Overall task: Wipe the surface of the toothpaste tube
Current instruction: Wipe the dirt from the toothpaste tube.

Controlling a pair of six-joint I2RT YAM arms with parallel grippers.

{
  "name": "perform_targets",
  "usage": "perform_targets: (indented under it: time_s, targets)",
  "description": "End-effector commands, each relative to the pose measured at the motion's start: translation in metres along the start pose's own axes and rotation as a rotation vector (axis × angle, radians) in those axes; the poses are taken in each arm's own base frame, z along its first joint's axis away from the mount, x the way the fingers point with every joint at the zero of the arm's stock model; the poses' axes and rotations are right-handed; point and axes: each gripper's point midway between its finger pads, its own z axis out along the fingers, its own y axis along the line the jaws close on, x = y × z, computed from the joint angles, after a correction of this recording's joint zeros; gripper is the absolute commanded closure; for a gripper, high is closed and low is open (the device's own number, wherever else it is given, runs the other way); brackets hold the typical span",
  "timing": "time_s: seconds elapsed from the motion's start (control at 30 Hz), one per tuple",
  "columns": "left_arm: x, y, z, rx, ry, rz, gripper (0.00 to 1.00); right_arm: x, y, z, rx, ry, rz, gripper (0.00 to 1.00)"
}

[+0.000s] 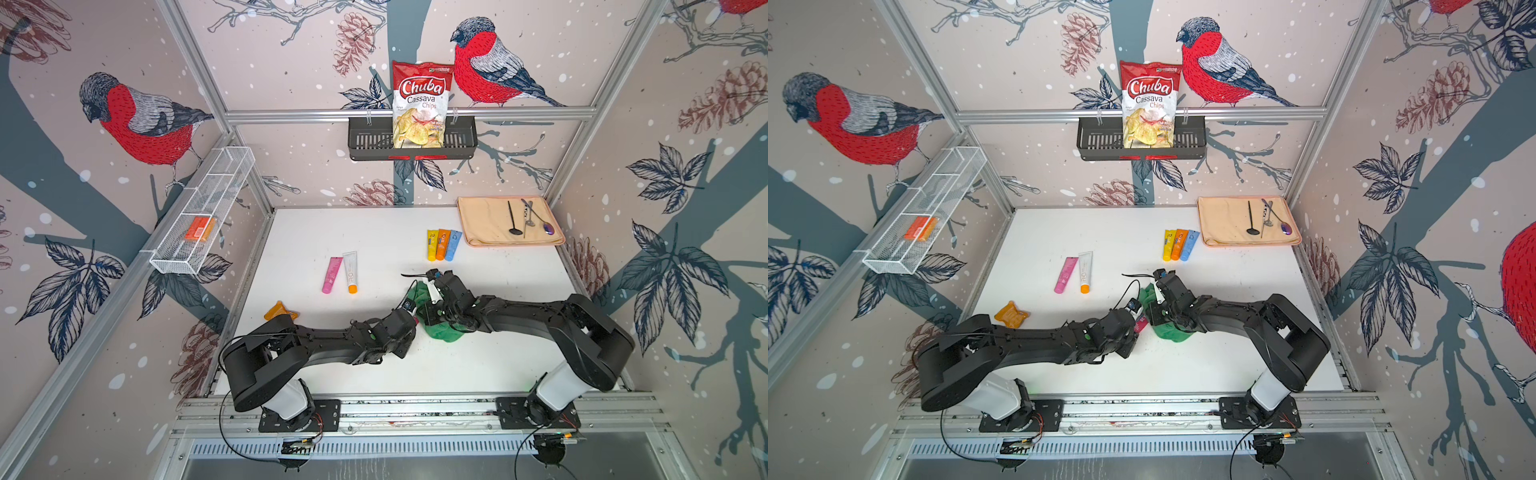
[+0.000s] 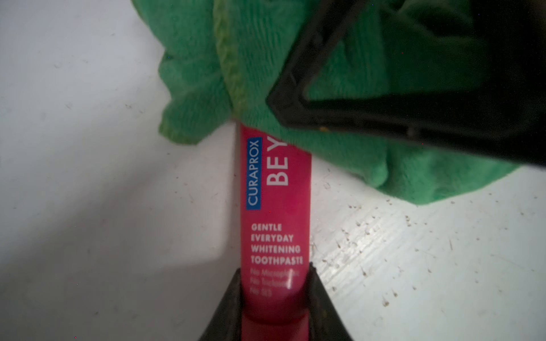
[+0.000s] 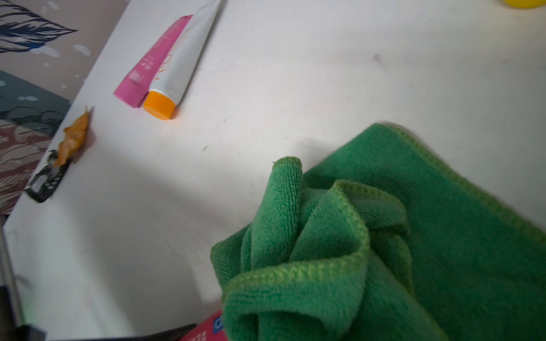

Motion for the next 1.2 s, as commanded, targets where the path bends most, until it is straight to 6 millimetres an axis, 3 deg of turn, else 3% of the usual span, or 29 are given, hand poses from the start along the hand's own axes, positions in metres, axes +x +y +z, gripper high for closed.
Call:
perform_targets:
  time_s: [0.0, 0.13, 0.33, 0.53, 0.63, 0.77, 0.87, 1.0, 1.1, 1.17]
  targets:
    - [0.005, -0.001, 0.002, 0.006, 0.028, 0.004, 0.77, 0.014, 0.029, -0.005, -0.161, 0.051, -0.005, 0.88]
    - [0.005, -0.001, 0.002, 0.004, 0.029, 0.006, 0.77, 0.021, 0.019, -0.002, -0.128, 0.058, 0.000, 0.88]
    - [0.004, -0.001, -0.001, 0.013, 0.009, -0.002, 0.78, 0.027, -0.078, 0.002, 0.255, 0.075, 0.092, 0.88]
    - [0.005, -0.003, -0.001, 0.021, 0.013, 0.007, 0.78, 0.021, -0.113, -0.008, 0.425, 0.038, 0.113, 0.88]
    - [0.005, -0.003, -0.001, 0.025, 0.013, 0.008, 0.78, 0.021, -0.119, -0.008, 0.457, 0.042, 0.116, 0.88]
    - [0.006, -0.004, -0.001, 0.032, 0.015, 0.010, 0.78, 0.017, -0.091, -0.001, 0.354, 0.043, 0.079, 0.88]
    - [0.005, -0.005, 0.000, 0.033, 0.019, 0.012, 0.78, 0.012, -0.046, 0.003, 0.190, 0.046, 0.034, 0.88]
    - [0.005, -0.005, -0.001, 0.035, 0.013, 0.010, 0.78, 0.010, 0.013, -0.007, -0.058, 0.032, -0.002, 0.88]
    - [0.006, -0.005, -0.001, 0.038, 0.013, 0.010, 0.78, 0.014, 0.036, -0.016, -0.163, 0.030, -0.017, 0.88]
    - [0.006, -0.005, 0.000, 0.037, 0.018, 0.013, 0.78, 0.016, 0.040, -0.017, -0.186, 0.033, -0.020, 0.88]
